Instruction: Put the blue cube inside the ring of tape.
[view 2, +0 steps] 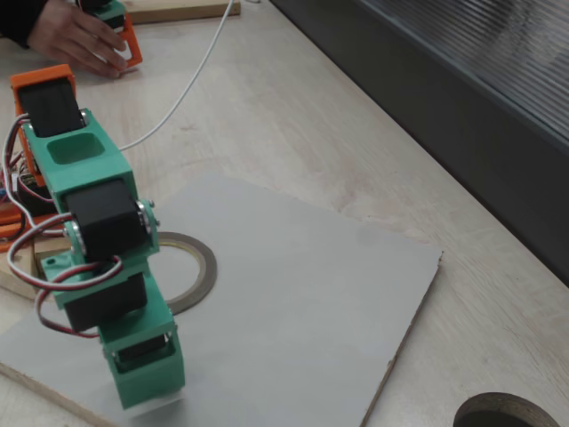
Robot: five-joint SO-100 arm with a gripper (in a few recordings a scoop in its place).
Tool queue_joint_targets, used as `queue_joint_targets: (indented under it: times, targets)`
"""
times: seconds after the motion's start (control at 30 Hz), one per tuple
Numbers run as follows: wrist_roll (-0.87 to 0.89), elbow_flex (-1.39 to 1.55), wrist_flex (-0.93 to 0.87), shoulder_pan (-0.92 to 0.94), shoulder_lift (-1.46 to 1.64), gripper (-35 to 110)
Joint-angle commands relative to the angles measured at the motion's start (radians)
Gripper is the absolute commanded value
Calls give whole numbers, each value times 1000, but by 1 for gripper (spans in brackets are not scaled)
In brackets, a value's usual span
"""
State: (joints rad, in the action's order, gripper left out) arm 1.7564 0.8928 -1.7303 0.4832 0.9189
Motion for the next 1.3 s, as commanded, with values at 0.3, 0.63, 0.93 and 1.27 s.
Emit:
queue_joint_targets:
  times: [0.3, 0.63, 0.93, 1.27]
  targets:
    - [8, 14, -14, -71, 21, 35]
    - [8, 14, -14, -66, 21, 35]
    - [8, 14, -12, -60, 21, 23]
    - [8, 6, -12, -60, 21, 11]
